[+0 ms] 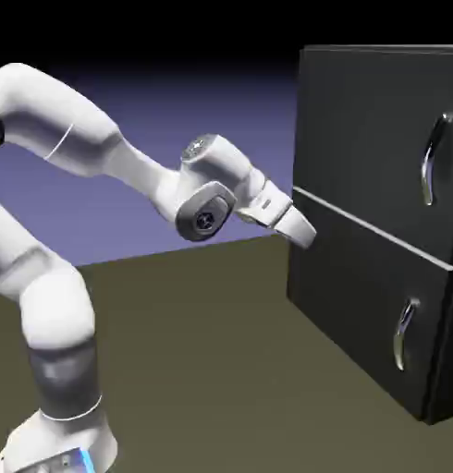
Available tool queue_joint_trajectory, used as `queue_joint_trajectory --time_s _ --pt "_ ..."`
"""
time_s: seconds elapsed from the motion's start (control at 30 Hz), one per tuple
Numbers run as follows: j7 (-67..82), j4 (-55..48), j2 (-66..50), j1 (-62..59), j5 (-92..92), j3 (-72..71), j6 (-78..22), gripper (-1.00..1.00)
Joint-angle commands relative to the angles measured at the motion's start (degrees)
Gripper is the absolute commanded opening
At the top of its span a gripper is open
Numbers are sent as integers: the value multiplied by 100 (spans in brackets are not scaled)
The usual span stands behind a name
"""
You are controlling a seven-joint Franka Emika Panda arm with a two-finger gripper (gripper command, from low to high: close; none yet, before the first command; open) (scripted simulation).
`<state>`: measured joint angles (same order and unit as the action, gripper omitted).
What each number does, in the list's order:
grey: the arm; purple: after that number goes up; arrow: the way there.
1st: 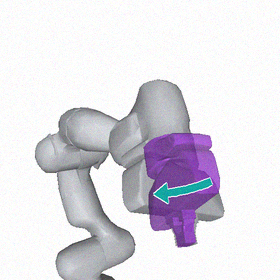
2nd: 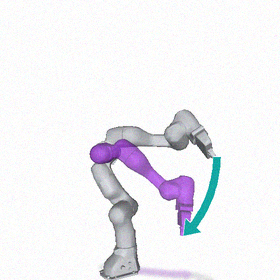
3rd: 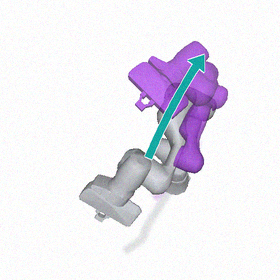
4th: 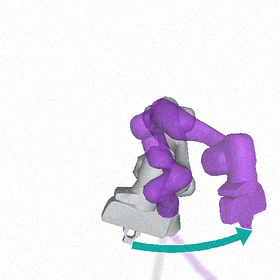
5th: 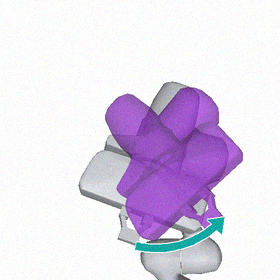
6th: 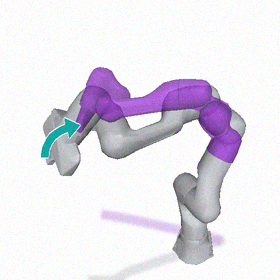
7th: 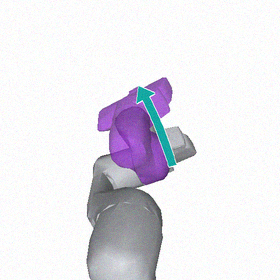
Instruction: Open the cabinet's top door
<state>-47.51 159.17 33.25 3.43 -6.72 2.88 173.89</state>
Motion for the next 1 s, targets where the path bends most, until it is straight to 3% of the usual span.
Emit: queue_joint_trajectory --time_s 0.0,0.97 --pt "-187 -68 22 102 -250 107 -4 0" --pt "-5615 -2040 655 3049 -7477 3201 -132 0"
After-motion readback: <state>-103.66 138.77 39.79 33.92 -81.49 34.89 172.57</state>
